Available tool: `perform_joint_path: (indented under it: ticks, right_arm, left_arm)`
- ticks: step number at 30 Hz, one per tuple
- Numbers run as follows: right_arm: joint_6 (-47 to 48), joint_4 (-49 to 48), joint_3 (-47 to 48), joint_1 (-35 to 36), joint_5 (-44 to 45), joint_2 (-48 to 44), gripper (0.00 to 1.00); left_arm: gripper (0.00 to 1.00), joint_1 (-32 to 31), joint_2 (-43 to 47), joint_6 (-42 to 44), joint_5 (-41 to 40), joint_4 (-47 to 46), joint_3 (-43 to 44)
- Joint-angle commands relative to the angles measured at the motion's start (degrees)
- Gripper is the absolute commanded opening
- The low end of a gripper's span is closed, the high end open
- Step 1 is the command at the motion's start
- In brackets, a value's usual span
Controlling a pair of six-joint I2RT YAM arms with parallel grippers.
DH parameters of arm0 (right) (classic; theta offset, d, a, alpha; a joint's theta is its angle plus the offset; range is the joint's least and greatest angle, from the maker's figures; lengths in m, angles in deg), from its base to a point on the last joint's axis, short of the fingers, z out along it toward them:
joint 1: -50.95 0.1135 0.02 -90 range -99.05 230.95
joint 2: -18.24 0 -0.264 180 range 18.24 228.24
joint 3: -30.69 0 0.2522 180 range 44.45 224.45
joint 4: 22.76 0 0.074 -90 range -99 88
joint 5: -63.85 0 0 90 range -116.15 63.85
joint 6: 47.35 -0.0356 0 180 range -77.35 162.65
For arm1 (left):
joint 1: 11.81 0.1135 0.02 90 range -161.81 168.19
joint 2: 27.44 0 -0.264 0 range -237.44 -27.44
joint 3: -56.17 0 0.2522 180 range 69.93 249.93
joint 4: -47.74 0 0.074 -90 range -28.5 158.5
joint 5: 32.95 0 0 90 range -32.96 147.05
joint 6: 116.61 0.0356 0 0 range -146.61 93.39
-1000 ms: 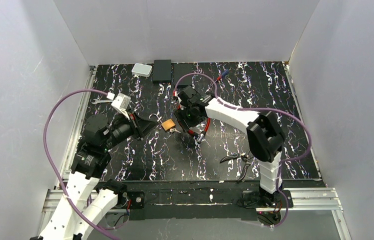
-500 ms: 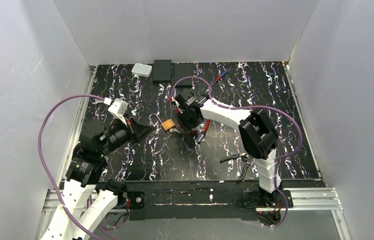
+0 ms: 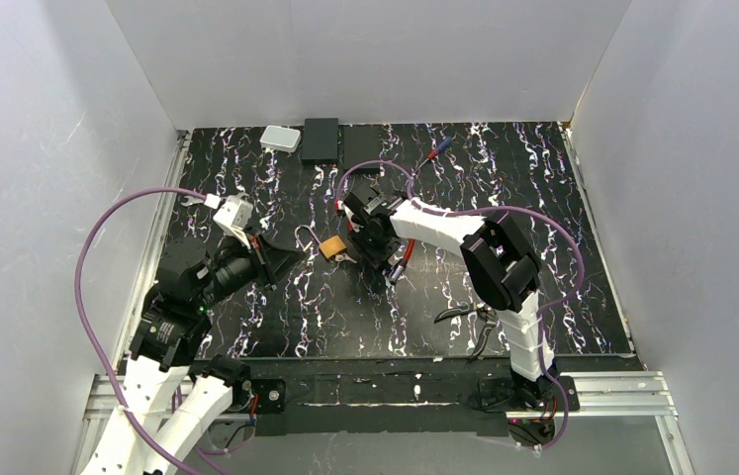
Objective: Unlock with the key
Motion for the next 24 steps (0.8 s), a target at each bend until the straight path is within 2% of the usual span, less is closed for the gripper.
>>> perform_joint_path:
  ticks: [1, 5, 10, 15, 20, 24]
  right_arm:
    - [0.82, -0.12, 0.06, 0.26, -3.25, 1.72, 0.44]
    - [0.18, -0.13, -0.57, 0.25, -6.2, 2.79, 0.42]
    - [-0.99, -0.01, 0.8, 0.29, -9.32, 4.04, 0.19]
    - [-1.41, 0.22, 2.66, 0.26, -8.32, 1.88, 0.07]
    - [-3.84, -1.23, 3.51, 0.26, -6.74, -3.38, 0.01]
    - [-8.28, -5.59, 2.22, 0.27, -5.79, -9.63, 0.01]
  left_arm:
    - [0.0, 0.01, 1.39, 0.45, 0.45, 0.06, 2.07]
    - [0.0, 0.01, 2.26, 0.38, 0.29, 0.8, 2.03]
    - [0.0, -0.04, 3.33, 0.01, -0.11, 1.17, 1.22]
    - [0.0, 0.01, 3.75, -0.31, -0.72, 1.14, 1.35]
    - [0.0, -0.02, 2.64, -1.45, -1.89, 2.41, 2.86]
    - [0.0, -0.02, 2.2, -2.06, -4.73, 3.08, 5.67]
